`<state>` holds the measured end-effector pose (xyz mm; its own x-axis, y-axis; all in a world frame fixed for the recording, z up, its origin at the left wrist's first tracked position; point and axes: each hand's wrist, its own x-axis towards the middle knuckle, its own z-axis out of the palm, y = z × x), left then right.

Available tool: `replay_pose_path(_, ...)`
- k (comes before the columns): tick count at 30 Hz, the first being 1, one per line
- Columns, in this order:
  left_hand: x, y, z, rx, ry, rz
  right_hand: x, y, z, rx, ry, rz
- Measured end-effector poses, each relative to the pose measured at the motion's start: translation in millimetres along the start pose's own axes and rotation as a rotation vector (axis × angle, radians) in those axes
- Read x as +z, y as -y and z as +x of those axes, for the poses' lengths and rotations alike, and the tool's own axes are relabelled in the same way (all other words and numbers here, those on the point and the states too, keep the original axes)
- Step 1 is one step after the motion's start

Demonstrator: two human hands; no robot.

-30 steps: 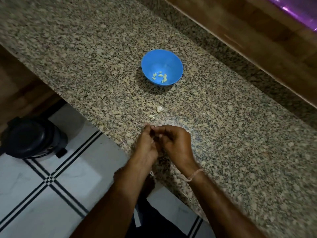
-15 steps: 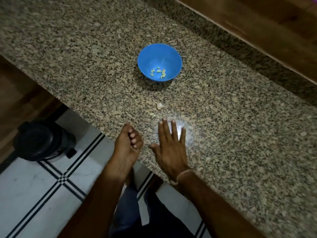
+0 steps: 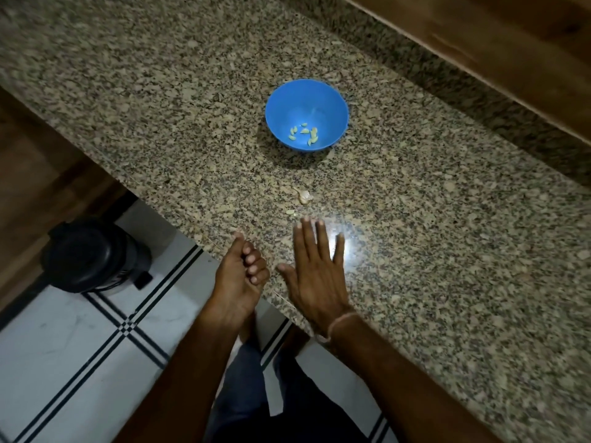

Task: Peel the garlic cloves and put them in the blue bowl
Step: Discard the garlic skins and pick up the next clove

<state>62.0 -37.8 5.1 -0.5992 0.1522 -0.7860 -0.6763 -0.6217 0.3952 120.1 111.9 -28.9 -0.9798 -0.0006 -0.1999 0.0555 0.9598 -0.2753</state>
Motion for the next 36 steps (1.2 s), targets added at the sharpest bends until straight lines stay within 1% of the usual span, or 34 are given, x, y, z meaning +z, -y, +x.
replay_pose_path(4,1,-1,-1,0.001,-0.004,0.005,1,8,14,-0.111,-0.058,0.176)
replay_pose_path(7,-2,-2,-2,-0.004,-0.003,-0.014,0,7,4,-0.17,-0.25,0.238)
replay_pose_path(9,-5,-1,-2,-0.008,-0.004,-0.02,0,6,4,-0.157,-0.304,0.258)
replay_pose_path(18,-3,1,-6,-0.046,0.02,-0.028,-9,7,31,-0.196,-0.294,0.087)
replay_pose_path(20,-4,-1,-8,-0.059,0.032,-0.035,-7,7,23,-0.163,-0.279,0.041)
replay_pose_path(22,-6,-4,-10,-0.074,0.037,-0.053,-7,12,12,-0.08,-0.239,0.037)
replay_pose_path(24,-7,-7,-12,-0.086,0.047,-0.068,-16,25,10,0.119,-0.131,0.332)
replay_pose_path(26,-11,-13,-15,-0.091,0.075,-0.085,-25,41,16,0.308,0.004,0.773)
replay_pose_path(28,-18,-23,-16,-0.093,0.093,-0.114,-29,60,23,0.425,0.07,1.12)
replay_pose_path(30,-32,-40,-17,-0.085,0.101,-0.142,-29,85,28,0.475,0.147,1.377)
replay_pose_path(33,-60,-76,-24,-0.049,0.104,-0.191,-19,125,39,0.514,0.185,1.481)
replay_pose_path(36,-107,-124,-38,0.009,0.089,-0.268,-4,187,52,0.541,0.26,1.577)
